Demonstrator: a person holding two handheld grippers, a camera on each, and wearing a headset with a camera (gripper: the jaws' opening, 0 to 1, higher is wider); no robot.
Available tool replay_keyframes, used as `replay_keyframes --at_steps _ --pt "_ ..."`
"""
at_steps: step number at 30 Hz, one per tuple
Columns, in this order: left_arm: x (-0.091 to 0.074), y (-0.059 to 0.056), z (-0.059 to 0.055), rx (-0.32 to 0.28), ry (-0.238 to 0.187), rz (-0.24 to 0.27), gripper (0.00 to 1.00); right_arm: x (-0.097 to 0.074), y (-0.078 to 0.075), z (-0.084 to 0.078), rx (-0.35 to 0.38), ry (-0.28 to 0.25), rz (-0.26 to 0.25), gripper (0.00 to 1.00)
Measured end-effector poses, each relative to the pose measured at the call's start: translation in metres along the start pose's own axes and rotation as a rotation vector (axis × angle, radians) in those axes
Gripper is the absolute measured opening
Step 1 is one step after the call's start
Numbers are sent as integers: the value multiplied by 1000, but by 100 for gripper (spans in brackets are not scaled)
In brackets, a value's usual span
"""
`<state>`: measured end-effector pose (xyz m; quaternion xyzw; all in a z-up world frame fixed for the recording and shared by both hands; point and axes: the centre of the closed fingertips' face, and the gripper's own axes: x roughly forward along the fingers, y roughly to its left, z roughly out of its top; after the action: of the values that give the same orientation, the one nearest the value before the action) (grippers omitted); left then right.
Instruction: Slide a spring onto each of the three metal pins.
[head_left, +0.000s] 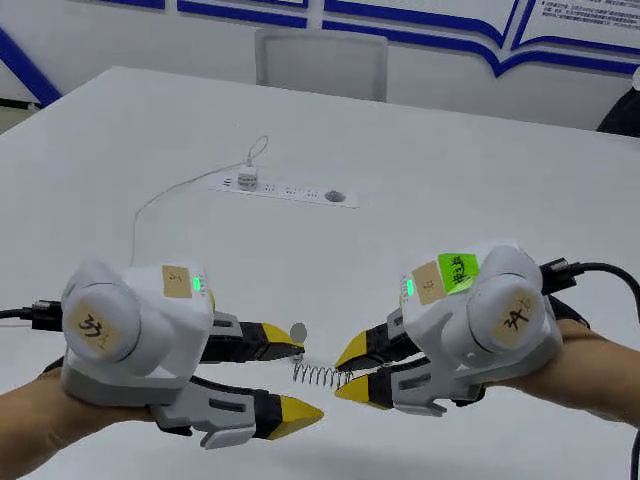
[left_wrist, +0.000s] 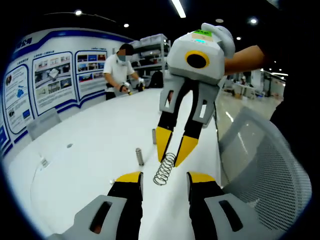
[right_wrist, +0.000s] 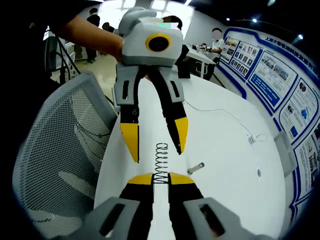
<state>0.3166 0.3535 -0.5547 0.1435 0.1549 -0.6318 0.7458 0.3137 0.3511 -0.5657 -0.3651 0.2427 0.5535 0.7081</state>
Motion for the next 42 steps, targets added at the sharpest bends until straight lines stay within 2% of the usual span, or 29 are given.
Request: replay_keyframes --at_steps 4,9,13,16,23,26,30,33,35,38,42 --pt "3 -4 5 8 -13 -20 29 -3 5 0 -15 4 4 11" --pt "7 -9 0 44 29 -51 25 -5 7 0 -19 6 3 11" --pt "7 -11 3 44 17 -59 21 -5 8 0 -24 5 6 11" --pt "7 -12 1 37 26 -64 15 -5 9 1 -27 3 10 11" --pt "7 -14 -5 62 55 -69 12 -3 13 3 -45 8 25 11" --pt "7 -16 -6 135 61 -68 10 -2 14 3 -61 7 38 11" --pt "7 -15 -5 137 62 -62 10 -3 12 4 -80 -11 29 11" --pt "6 -13 -2 143 55 -60 10 -4 7 5 -45 -24 9 12" --pt "5 -13 1 147 46 -64 10 -4 4 6 -37 -31 -13 17" --pt "4 -13 2 151 46 -66 10 -4 6 3 -11 -32 8 18" --pt "3 -11 1 152 47 -60 10 -4 4 -3 -3 -24 4 16"
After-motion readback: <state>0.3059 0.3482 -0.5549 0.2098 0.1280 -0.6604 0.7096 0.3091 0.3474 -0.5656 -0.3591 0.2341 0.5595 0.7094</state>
